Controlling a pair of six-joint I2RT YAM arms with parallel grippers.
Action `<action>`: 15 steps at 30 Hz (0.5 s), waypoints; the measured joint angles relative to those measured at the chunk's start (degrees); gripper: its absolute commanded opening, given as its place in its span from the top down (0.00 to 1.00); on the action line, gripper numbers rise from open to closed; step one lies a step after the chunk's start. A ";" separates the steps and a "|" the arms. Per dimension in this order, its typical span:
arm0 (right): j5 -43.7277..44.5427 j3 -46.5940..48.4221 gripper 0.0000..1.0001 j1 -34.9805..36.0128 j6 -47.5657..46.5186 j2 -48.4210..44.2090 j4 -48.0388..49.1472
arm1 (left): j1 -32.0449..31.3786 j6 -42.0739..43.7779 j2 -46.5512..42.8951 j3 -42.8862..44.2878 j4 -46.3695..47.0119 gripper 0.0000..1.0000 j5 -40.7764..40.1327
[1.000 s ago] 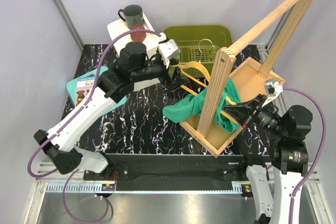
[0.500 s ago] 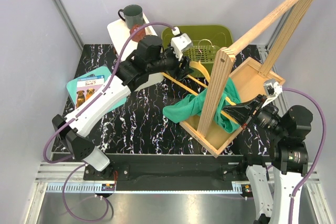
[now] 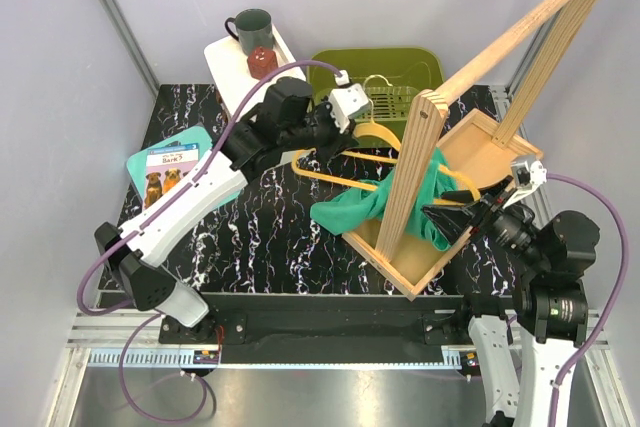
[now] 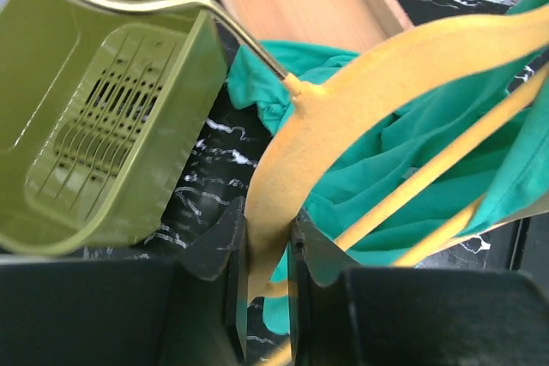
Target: Remove the tank top from the hanger
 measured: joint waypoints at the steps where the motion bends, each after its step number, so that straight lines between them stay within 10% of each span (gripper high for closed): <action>1: 1.03 0.07 0.09 0.09 0.44 -0.37 -0.76 | 0.02 -0.59 -0.68 -0.57 0.11 1.00 -1.05; 9: 25.16 3.23 0.00 0.46 -0.61 -2.05 -13.05 | 1.20 -3.15 -4.72 -2.03 0.87 1.00 -8.37; 15: 22.05 0.42 0.10 0.46 -1.22 -3.65 -12.11 | 1.14 -6.86 -4.81 -1.90 0.44 1.00 -8.11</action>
